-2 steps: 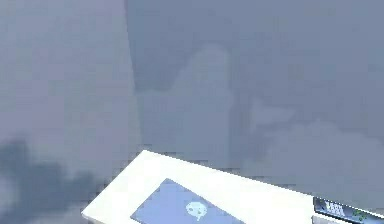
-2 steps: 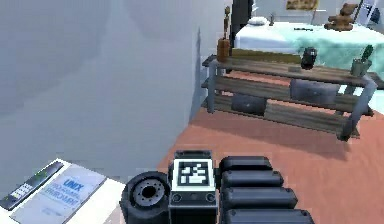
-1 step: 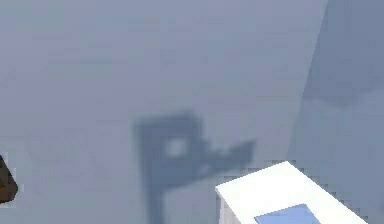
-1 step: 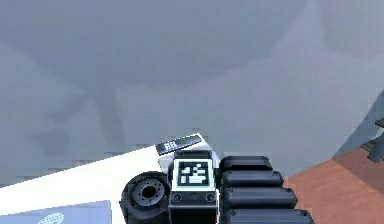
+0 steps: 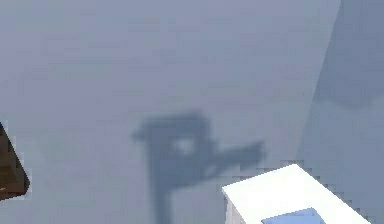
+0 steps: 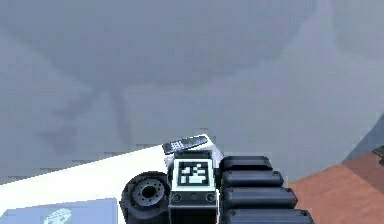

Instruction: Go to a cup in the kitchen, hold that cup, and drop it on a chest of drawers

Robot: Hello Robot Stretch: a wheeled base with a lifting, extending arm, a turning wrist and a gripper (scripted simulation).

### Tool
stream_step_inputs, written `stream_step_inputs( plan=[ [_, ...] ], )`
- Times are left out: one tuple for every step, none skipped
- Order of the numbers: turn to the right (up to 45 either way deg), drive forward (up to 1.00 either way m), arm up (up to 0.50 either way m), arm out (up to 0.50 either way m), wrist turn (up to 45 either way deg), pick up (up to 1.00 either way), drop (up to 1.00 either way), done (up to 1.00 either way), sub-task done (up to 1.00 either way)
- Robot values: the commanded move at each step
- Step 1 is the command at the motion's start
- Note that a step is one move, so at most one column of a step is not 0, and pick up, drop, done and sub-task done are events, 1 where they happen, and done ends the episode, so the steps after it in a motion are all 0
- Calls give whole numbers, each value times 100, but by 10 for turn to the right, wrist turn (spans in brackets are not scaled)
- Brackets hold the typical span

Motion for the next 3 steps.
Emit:
stream_step_inputs(
  plan=[
    [0, 0, 0, 28, 0, 0, 0, 0, 0],
    [0, 0, 0, 0, 390, 0, 0, 0, 0],
    [0, 0, -28, 0, 0, 0, 0, 0, 0]
  ],
)
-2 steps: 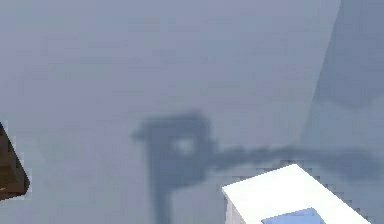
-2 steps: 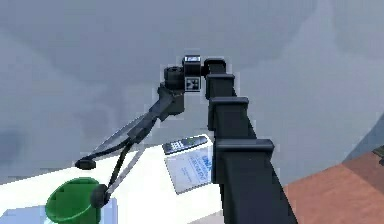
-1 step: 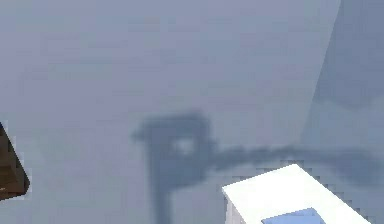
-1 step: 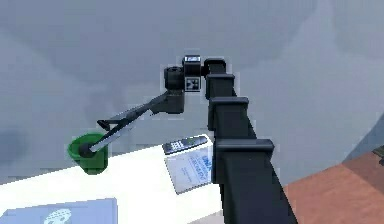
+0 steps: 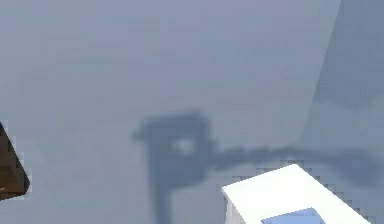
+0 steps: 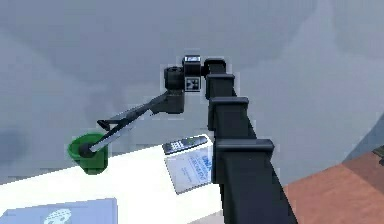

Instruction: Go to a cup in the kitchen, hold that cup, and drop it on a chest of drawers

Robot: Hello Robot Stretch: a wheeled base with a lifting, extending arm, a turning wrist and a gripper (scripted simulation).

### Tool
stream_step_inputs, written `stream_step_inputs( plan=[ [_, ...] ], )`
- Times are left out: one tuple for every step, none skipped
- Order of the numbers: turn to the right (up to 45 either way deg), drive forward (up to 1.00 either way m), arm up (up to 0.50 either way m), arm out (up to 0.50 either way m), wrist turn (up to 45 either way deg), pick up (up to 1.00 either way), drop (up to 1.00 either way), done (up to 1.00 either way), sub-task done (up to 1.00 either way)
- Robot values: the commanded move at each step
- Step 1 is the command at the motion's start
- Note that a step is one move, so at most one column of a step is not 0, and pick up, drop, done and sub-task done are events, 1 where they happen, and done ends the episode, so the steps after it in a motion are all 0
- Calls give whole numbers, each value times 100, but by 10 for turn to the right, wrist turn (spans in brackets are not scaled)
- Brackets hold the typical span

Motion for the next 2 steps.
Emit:
stream_step_inputs(
  plan=[
    [0, 0, 0, 0, 0, 0, 100, 0, 0],
    [0, 0, 0, -10, 0, 0, 0, 0, 0]
  ],
)
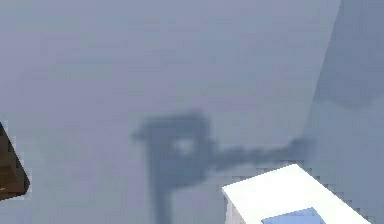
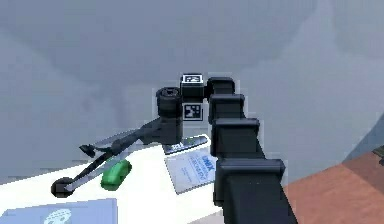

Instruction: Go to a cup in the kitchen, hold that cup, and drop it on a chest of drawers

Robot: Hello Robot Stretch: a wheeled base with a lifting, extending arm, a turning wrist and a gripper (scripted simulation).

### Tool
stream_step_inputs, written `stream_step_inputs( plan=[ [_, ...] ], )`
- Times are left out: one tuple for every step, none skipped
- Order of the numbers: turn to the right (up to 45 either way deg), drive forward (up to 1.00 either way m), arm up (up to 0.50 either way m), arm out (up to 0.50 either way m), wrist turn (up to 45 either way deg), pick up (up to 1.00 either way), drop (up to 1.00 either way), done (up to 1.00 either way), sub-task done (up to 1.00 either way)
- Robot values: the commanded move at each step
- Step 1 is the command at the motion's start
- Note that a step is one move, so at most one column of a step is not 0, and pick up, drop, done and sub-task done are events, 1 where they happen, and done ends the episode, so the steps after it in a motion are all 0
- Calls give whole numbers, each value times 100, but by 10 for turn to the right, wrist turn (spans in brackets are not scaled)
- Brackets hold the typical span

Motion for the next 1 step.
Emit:
stream_step_inputs(
  plan=[
    [0, 0, 0, 0, 0, 0, 0, 100, 0]
  ],
)
